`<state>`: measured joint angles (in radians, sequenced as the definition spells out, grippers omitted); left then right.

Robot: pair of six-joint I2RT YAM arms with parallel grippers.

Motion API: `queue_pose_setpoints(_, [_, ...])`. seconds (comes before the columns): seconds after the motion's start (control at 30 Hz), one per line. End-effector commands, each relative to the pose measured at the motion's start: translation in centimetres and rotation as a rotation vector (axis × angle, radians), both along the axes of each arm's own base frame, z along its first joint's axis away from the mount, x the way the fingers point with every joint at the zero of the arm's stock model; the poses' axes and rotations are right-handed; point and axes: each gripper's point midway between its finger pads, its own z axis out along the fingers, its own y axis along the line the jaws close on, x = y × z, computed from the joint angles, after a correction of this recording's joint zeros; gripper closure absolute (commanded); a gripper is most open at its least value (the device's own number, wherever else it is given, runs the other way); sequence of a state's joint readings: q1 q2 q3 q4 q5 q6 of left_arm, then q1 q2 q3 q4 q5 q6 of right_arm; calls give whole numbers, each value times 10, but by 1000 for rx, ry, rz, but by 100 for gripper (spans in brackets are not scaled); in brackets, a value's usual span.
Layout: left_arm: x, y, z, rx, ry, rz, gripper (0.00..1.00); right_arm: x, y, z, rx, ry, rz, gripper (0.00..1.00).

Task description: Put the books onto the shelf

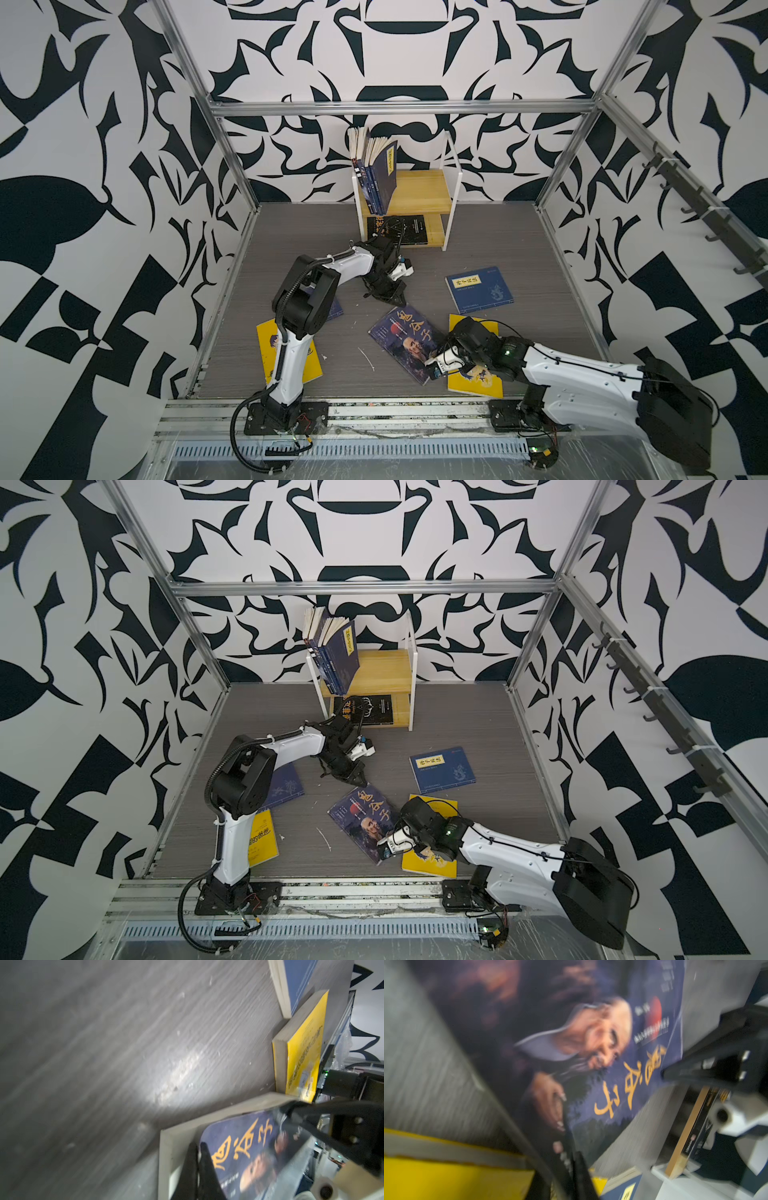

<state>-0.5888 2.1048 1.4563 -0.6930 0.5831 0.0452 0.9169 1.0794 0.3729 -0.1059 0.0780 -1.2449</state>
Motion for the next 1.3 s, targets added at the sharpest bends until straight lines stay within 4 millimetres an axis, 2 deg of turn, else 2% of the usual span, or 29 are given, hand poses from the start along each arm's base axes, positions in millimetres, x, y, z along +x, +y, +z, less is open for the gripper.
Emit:
queue_pose_setpoints(0.0, [-16,16,-11,92,30,-23,92,32,34,46,167,-129,-30,100])
queue_pose_setpoints(0.13, [2,28,26,51,-47,18,60,38,37,53,169,-155,-30,100])
queue_pose_setpoints(0.23, [16,46,53,24,-102,70,46,43,39,62,193,-178,-39,100])
queue_pose_setpoints(0.3, [22,60,62,24,-134,109,38,49,41,69,213,-207,-52,100])
queue_pose_setpoints(0.5, [28,106,76,-4,-169,267,12,60,45,101,280,-273,-86,100])
queue_pose_setpoints(0.6, [31,124,87,-73,-149,368,3,64,45,116,304,-308,-98,100])
queue_pose_setpoints(0.73, [47,153,100,-172,-100,575,0,70,47,129,328,-341,-106,100])
queue_pose_setpoints(0.8, [50,162,103,-230,-54,665,0,73,51,136,349,-347,-109,100])
queue_pose_setpoints(0.93, [38,156,97,-343,69,764,4,77,60,140,376,-344,-109,100])
queue_pose_setpoints(1.07, [25,158,81,-338,144,853,5,82,65,134,370,-322,-120,100])
queue_pose_setpoints(1.27, [26,158,67,-322,177,890,8,90,76,138,428,-318,-151,100])
